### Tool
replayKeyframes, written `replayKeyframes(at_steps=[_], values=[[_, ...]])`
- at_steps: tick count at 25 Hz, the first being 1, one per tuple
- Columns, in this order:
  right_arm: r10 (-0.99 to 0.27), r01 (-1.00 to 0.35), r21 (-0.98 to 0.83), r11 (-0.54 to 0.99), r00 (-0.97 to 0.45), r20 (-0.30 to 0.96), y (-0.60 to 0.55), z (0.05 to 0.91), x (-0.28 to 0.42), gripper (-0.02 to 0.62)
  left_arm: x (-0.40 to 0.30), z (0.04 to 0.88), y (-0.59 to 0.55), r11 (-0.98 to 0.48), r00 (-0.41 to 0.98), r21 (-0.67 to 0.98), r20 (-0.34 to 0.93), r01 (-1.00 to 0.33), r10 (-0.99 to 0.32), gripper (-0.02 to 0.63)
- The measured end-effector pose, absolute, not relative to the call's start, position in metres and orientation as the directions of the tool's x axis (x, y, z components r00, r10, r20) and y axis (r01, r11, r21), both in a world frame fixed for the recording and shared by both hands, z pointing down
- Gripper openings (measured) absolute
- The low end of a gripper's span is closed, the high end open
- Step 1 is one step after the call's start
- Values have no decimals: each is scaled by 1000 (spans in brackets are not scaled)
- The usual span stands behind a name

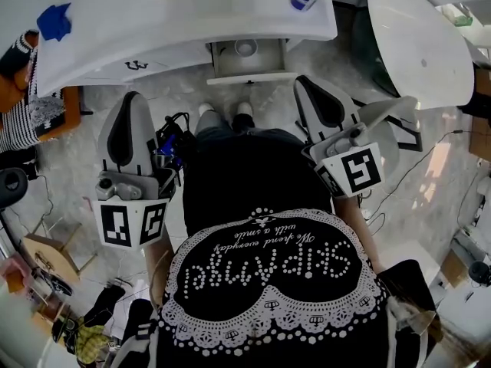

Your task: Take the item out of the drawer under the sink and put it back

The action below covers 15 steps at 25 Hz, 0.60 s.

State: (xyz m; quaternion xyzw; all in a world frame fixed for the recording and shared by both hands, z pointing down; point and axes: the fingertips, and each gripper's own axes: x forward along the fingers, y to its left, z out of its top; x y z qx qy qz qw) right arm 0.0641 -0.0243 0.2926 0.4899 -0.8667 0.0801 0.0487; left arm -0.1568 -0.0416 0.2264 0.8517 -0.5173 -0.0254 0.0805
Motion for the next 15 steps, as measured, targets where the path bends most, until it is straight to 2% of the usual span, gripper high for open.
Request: replayKeyframes(at_steps=[8, 15], values=[[-840, -862, -123, 491, -506, 195, -21, 294, 65, 18, -139, 219, -22, -511, 525, 176, 43, -841, -850, 3], [-834, -858, -125, 498, -514, 203, -17, 295, 61, 18, -144, 216, -7, -500, 517, 189, 53, -845, -854, 3]])
